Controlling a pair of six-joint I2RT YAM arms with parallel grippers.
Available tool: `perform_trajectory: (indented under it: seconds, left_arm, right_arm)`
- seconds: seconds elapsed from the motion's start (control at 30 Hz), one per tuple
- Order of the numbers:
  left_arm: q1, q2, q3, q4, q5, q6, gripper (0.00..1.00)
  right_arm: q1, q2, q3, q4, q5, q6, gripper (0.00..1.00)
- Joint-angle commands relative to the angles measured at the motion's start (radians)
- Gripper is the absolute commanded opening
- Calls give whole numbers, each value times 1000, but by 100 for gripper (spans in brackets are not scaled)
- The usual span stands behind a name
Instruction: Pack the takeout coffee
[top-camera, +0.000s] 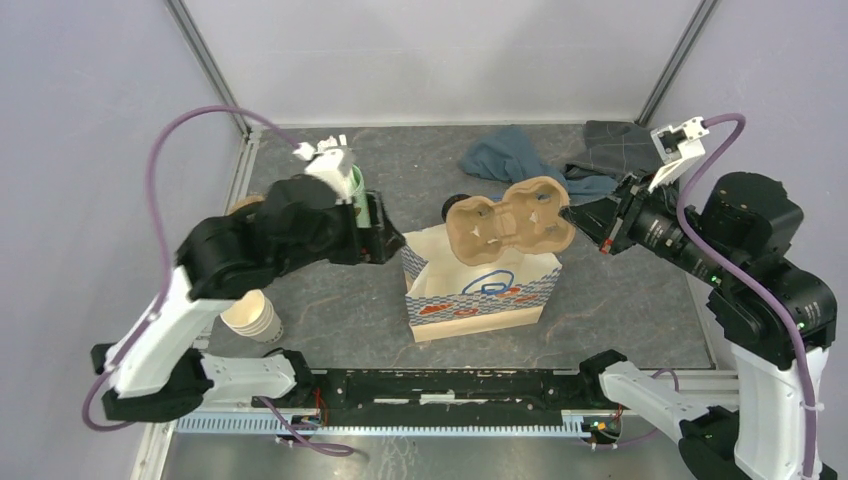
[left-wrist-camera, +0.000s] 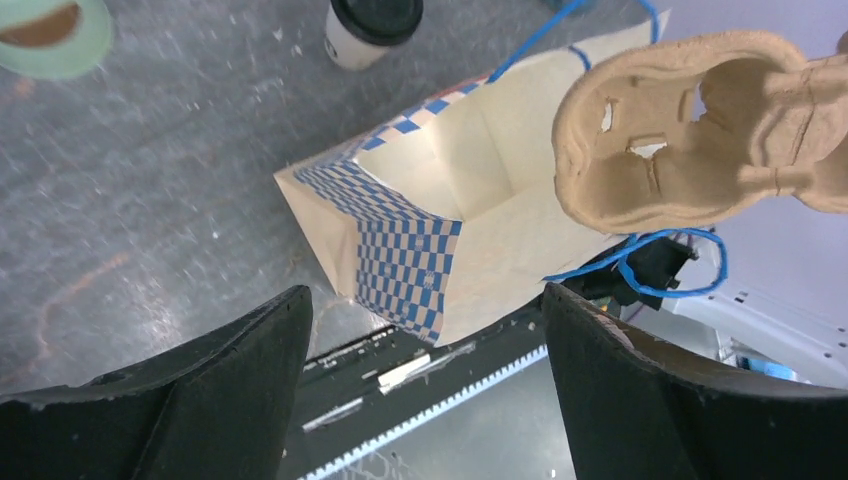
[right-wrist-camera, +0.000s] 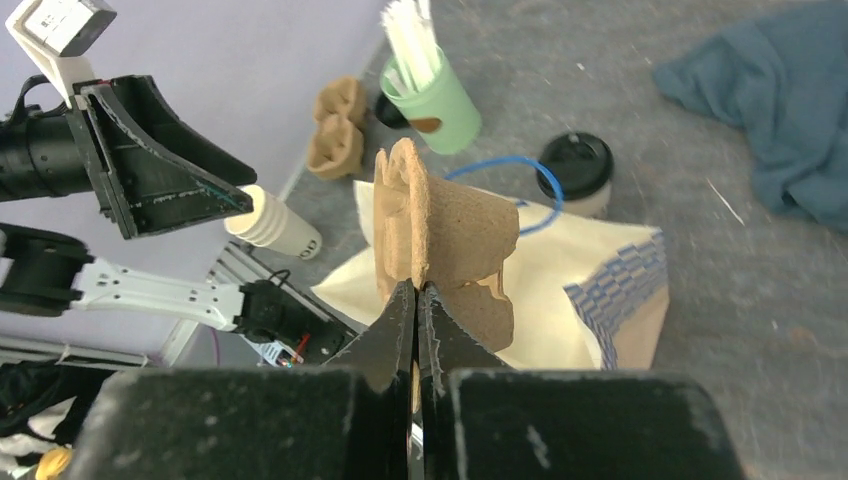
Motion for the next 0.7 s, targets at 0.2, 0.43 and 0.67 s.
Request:
perform_trajectory:
  seconds: [0.2,0.43,0.67]
  left_arm:
    - [-3,279,7,-56,217,-116,83]
    - [-3,275,-114,-20,138,-176,68]
    - [-4,234,-224,52,33,-232,53]
  right_arm:
    - [-1,-1,-67,-194,149,58,0]
    - [-1,-2,-122,-197,101,62,0]
    - [-1,28,-142,-163,30,112,0]
